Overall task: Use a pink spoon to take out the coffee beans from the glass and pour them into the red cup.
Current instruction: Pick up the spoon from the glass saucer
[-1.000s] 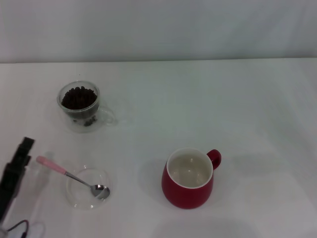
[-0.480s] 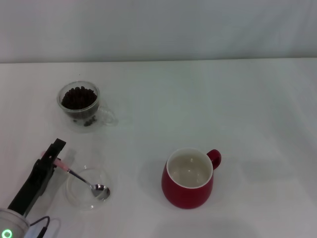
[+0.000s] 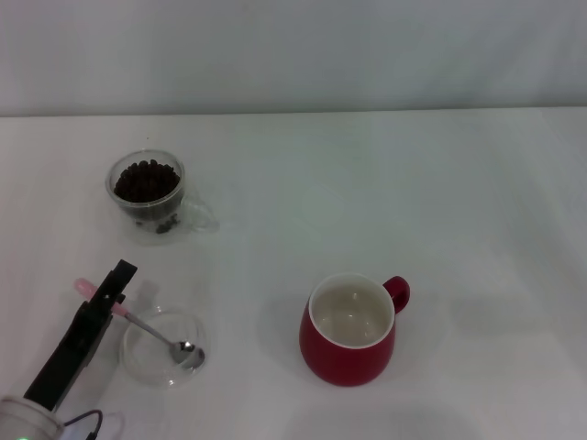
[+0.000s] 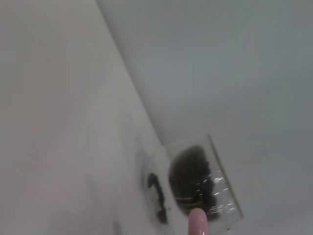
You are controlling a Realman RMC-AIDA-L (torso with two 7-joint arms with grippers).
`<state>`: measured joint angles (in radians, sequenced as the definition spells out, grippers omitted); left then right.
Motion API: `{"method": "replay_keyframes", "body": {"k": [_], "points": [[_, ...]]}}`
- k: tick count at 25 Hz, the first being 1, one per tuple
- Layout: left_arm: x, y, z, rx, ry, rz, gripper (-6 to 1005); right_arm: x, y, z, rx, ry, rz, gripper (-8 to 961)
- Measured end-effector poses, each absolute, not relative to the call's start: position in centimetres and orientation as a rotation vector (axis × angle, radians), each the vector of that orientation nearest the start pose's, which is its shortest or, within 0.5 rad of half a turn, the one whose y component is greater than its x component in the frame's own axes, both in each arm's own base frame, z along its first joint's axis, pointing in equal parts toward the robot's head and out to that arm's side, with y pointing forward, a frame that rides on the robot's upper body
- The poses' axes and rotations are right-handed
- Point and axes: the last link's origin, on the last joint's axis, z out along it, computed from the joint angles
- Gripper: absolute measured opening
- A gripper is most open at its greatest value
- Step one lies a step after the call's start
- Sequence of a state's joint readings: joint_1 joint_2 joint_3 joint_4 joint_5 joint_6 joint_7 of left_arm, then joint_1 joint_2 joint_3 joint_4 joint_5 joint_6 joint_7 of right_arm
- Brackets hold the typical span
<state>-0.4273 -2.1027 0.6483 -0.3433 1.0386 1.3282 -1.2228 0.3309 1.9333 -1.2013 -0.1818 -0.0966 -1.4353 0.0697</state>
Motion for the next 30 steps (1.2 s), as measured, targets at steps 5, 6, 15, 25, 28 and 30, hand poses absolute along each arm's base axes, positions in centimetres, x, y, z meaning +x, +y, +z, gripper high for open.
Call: {"method": "replay_keyframes", "body": {"k": [5,6,15,25,28,30], "points": [[-32.7,23.5,-8.9,-1.369,-1.739,-1.350,700,36.8,30.6,12.9,-1.299,0.108,0.585,732],[-32.7,23.5,-8.9,-1.367,-1.739,-1.350,700,36.9,30.5,12.9,-1.299,0.111,0.583,732],[-33.3,23.0,-8.6,-1.362,-1.739,-1.341,701,37.2,29.3,12.5,-1.288,0.117,0.585,732],[-33.8,22.2,-8.6,-1.355,-1.751,-1.329,466,37.4,28.5,12.1,-1.283,0.125,0.582,731],[-33.8,22.0,-8.4,-1.351,-1.745,-1.335,314,37.5,28.3,12.1,-1.280,0.121,0.583,731],[-33.9,21.8,-8.3,-1.348,-1.738,-1.338,238,37.4,28.2,12.1,-1.278,0.119,0.585,731]]}}
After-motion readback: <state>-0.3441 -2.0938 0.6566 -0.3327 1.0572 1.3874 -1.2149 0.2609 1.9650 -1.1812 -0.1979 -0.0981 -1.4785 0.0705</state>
